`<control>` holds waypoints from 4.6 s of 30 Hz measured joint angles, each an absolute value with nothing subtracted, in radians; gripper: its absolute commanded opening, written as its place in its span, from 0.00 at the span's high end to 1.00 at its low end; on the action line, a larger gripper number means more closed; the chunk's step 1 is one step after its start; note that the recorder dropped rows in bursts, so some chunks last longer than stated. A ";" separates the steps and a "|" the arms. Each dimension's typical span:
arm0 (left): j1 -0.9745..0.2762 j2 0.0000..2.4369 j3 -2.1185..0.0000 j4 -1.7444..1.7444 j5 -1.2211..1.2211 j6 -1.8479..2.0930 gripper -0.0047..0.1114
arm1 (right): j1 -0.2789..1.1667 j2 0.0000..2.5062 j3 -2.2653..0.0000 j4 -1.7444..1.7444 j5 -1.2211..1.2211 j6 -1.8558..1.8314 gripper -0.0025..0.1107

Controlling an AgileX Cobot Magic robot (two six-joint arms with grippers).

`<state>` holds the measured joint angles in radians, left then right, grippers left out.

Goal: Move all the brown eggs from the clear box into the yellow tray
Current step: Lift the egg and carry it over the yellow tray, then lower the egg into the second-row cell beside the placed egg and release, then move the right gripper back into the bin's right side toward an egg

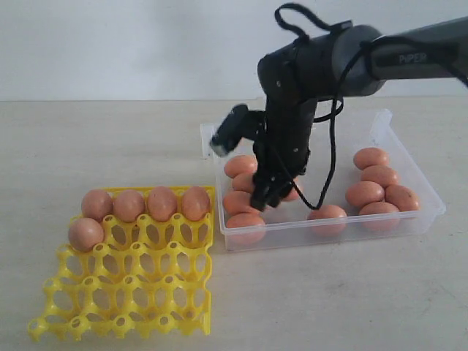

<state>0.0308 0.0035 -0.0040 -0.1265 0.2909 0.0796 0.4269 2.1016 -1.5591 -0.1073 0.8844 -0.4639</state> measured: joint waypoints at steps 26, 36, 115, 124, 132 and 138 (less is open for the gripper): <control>0.031 0.004 -0.004 -0.127 0.291 0.080 0.92 | 0.524 1.552 -0.965 -0.632 -0.582 0.708 0.98; 0.031 0.004 -0.004 -0.127 0.291 0.080 0.92 | 0.708 2.009 -1.007 -0.678 -0.628 0.732 0.98; 0.031 0.004 -0.004 -0.127 0.291 0.080 0.92 | 0.684 1.800 -1.132 0.027 -0.438 0.068 0.72; 0.031 0.004 -0.004 -0.127 0.291 0.080 0.92 | 0.293 1.762 -1.347 0.477 0.593 -0.378 0.67; 0.031 0.004 -0.004 -0.127 0.291 0.080 0.92 | 0.182 1.926 -1.600 0.174 1.160 -0.438 0.67; 0.031 0.004 -0.004 -0.127 0.291 0.080 0.92 | 0.182 1.940 -1.616 0.104 1.171 -0.446 0.67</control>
<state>0.0308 0.0035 -0.0040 -0.1265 0.2909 0.0796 0.1824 1.9404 -1.6160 0.1037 1.1709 -0.4458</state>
